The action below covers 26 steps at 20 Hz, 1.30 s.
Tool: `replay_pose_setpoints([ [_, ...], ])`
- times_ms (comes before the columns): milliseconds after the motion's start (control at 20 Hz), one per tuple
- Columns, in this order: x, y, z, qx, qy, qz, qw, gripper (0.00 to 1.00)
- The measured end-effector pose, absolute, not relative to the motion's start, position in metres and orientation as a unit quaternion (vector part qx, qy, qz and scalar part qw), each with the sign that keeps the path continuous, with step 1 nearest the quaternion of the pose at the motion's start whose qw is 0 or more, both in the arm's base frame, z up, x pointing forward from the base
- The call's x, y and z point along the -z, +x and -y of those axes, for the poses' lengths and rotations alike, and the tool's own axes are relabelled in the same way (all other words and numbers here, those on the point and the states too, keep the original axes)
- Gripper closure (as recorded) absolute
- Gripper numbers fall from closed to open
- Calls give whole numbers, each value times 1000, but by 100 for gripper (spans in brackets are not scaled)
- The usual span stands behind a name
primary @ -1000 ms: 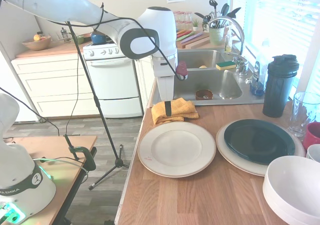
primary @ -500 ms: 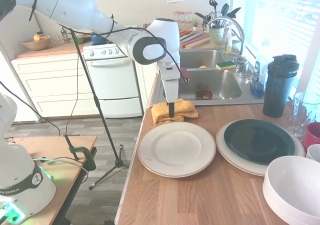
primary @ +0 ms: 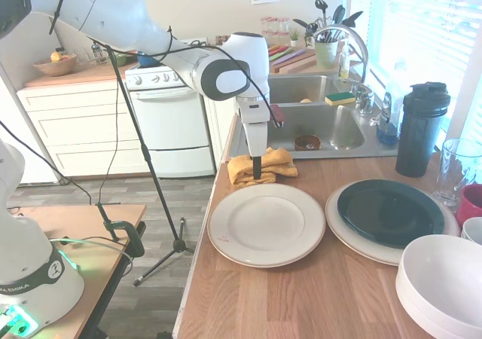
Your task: Wipe the white plate in clockwise motion
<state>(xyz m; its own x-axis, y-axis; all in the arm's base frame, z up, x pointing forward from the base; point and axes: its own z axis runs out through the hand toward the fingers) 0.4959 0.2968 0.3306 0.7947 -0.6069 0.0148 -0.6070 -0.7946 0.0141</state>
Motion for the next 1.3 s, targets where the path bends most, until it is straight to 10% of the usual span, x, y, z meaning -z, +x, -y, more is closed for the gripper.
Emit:
replay_pose_setpoints([
  [1300, -330, 494, -292, 7, 949, 316, 1, 100],
])
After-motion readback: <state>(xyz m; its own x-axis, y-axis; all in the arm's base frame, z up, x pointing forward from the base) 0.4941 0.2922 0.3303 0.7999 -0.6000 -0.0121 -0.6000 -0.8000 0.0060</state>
